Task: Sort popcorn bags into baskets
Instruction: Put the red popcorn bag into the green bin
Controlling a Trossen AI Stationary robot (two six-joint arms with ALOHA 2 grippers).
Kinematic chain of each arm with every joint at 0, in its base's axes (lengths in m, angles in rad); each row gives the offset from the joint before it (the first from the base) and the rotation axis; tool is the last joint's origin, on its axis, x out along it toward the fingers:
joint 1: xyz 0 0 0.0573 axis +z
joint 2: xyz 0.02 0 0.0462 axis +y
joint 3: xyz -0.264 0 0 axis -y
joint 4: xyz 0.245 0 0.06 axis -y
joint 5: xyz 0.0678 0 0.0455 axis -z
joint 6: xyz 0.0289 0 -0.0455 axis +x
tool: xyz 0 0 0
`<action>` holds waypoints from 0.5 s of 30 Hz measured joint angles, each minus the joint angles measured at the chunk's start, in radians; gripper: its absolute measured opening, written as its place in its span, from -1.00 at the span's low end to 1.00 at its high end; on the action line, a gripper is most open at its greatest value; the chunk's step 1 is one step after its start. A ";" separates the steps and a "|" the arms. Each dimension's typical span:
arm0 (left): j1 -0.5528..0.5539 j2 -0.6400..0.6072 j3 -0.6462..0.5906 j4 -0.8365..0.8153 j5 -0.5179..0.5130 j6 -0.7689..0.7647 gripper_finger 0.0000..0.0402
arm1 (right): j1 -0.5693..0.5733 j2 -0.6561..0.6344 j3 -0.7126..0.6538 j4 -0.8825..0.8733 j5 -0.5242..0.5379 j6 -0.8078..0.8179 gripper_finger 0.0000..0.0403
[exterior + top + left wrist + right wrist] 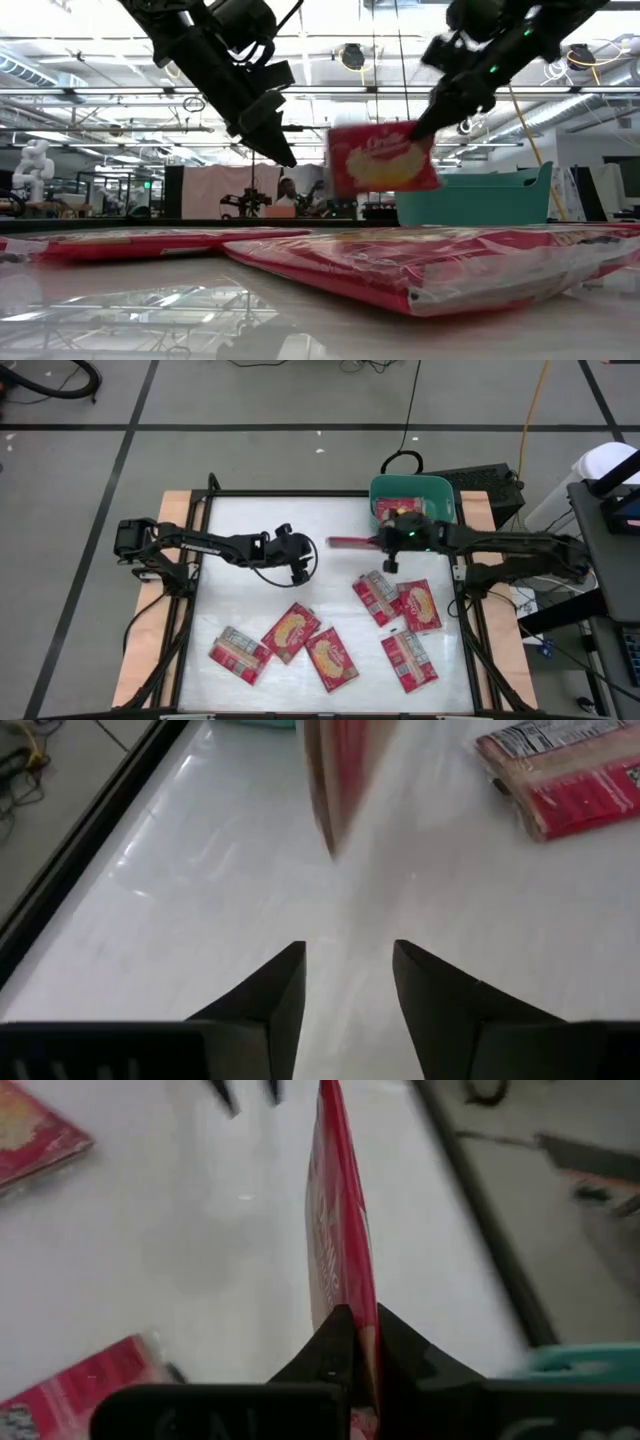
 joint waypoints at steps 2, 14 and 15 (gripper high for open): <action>-0.005 0.000 0.000 0.001 0.000 -0.025 -0.24 | -0.034 -0.076 0.001 -0.042 -0.007 -0.020 -0.98; -0.061 0.000 0.000 0.056 0.001 -0.046 -0.38 | -0.269 -0.197 0.277 -0.487 -0.094 -0.228 -0.98; -0.064 0.000 0.000 0.069 0.001 -0.044 -0.39 | -0.295 -0.195 0.285 -0.491 -0.088 -0.233 -0.98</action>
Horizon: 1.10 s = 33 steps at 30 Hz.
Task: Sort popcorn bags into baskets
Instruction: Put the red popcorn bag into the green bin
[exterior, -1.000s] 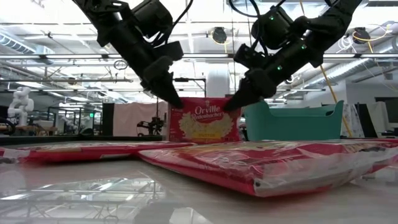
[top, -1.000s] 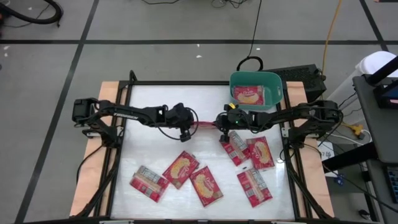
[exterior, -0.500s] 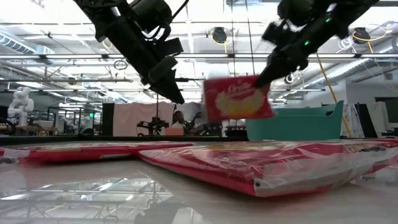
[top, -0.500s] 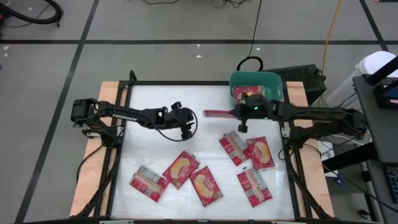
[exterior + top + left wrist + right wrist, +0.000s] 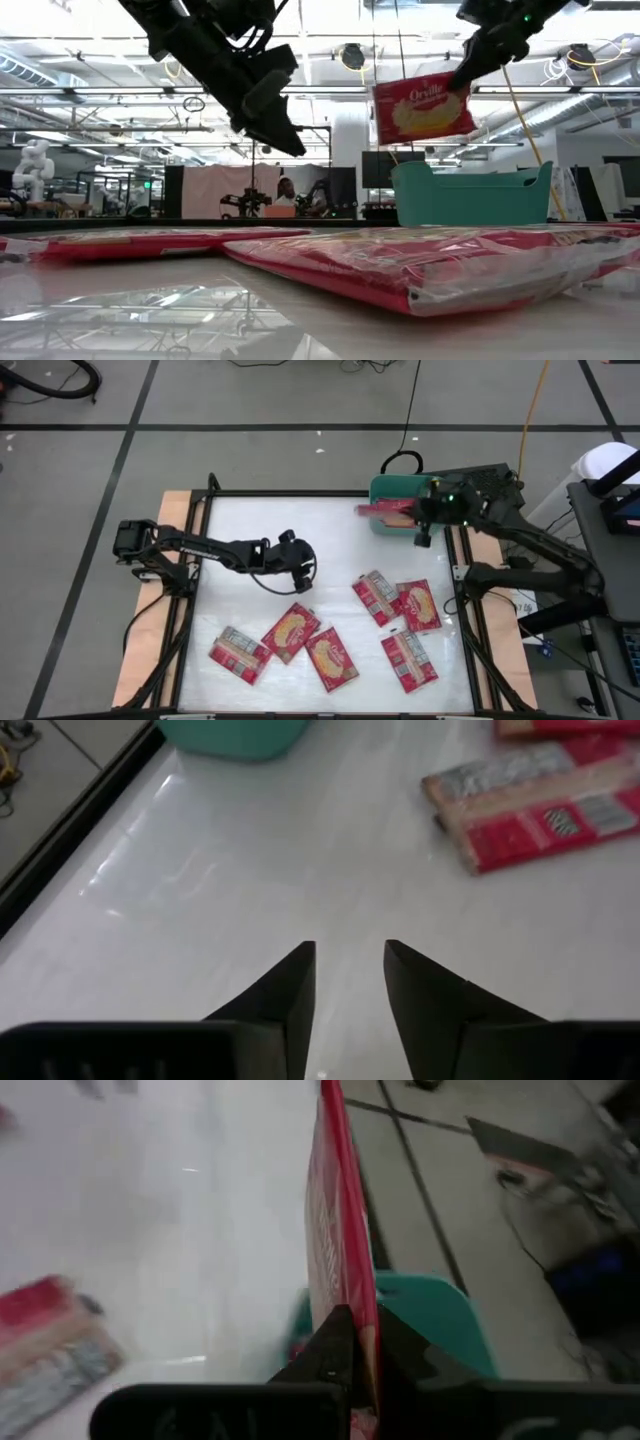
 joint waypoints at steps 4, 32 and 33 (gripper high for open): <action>-0.005 0.000 0.000 0.035 0.000 0.019 -0.39 | -0.097 0.006 0.003 -0.003 0.044 0.002 -0.98; -0.027 0.000 0.000 0.055 0.030 0.087 -0.39 | -0.435 0.306 -0.036 -0.063 -0.254 0.040 -0.97; -0.028 0.000 0.000 0.055 0.030 0.086 -0.39 | -0.435 0.317 -0.036 -0.057 -0.253 0.044 -0.96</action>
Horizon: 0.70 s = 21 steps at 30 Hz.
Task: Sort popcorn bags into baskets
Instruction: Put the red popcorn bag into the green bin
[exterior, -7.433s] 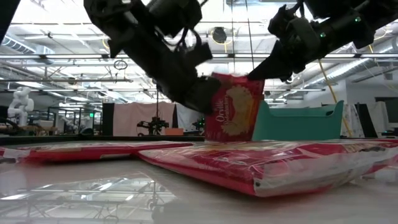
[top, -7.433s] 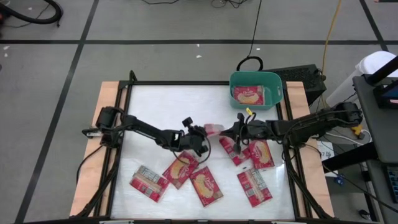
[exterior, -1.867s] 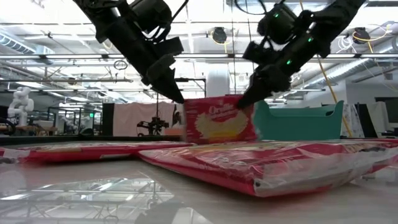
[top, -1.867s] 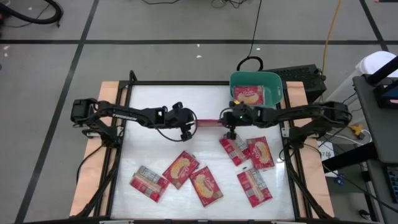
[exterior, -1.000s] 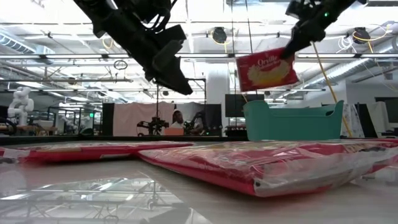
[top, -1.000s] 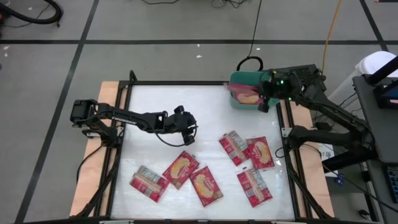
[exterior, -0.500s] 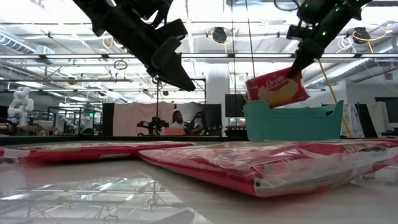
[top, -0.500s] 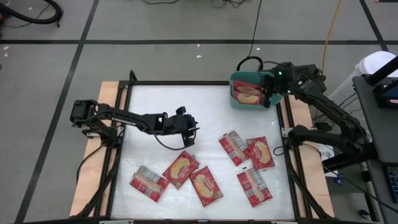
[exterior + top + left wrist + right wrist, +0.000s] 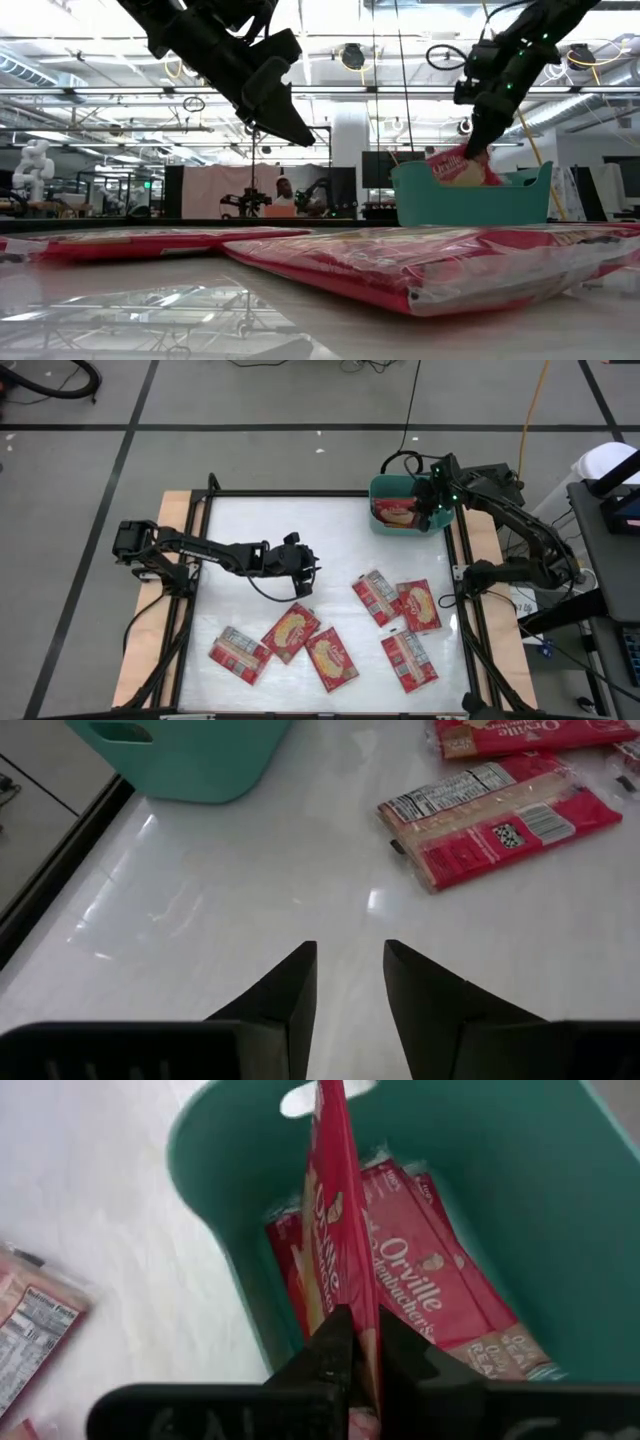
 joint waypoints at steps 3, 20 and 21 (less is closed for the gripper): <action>-0.002 0.000 0.000 0.000 0.000 -0.011 -0.39 | 0.000 0.030 0.000 0.033 0.042 0.025 -0.91; -0.076 0.000 0.000 0.001 0.000 -0.043 -0.39 | 0.011 0.072 0.000 0.200 0.375 0.096 -0.26; -0.078 0.000 0.000 0.001 0.000 -0.046 -0.39 | 0.013 0.072 0.000 0.212 0.375 0.102 -0.23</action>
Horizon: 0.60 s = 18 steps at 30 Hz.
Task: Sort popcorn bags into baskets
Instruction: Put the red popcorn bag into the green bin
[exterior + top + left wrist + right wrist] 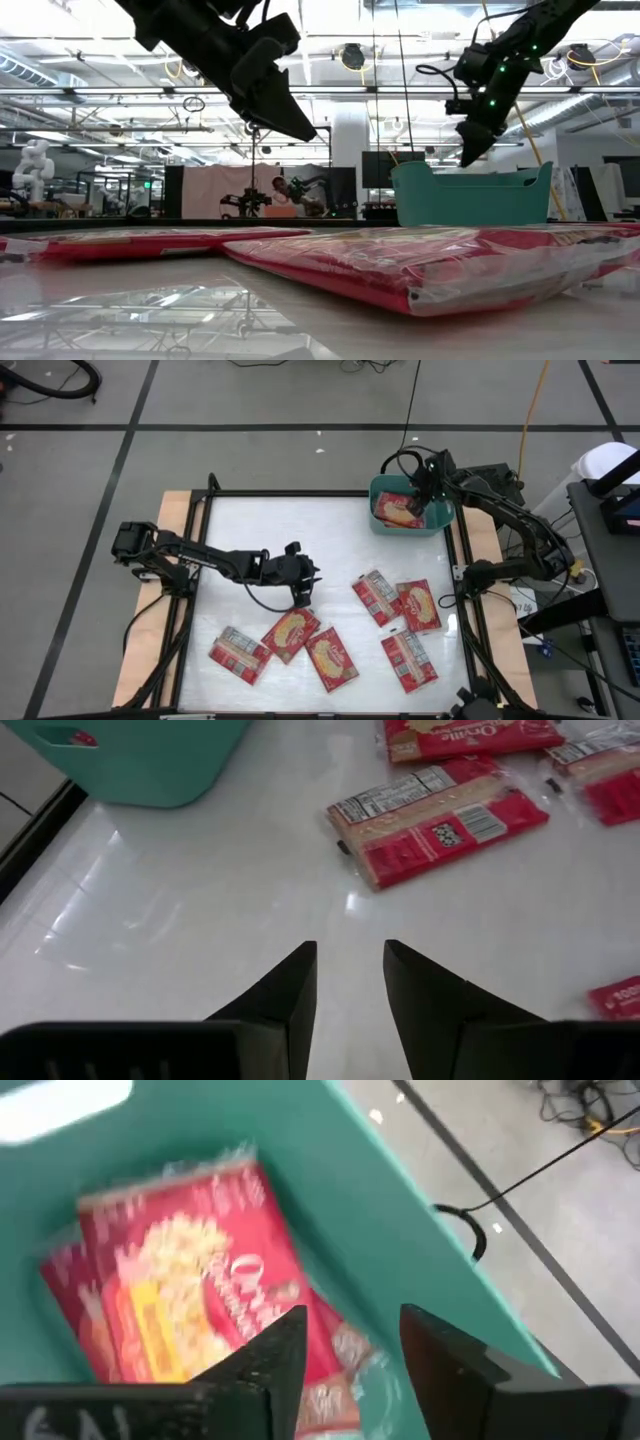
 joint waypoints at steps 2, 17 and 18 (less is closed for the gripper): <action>-0.005 0.000 0.000 0.000 0.000 -0.008 -0.39 | 0.003 -0.009 0.000 0.031 -0.005 0.035 -0.19; -0.052 0.000 0.000 0.007 -0.012 -0.077 -0.39 | 0.342 -0.230 -0.031 0.015 -0.346 0.238 -0.24; -0.053 0.000 0.000 0.007 -0.012 -0.079 -0.39 | 0.379 -0.248 -0.050 0.029 -0.347 0.252 -0.24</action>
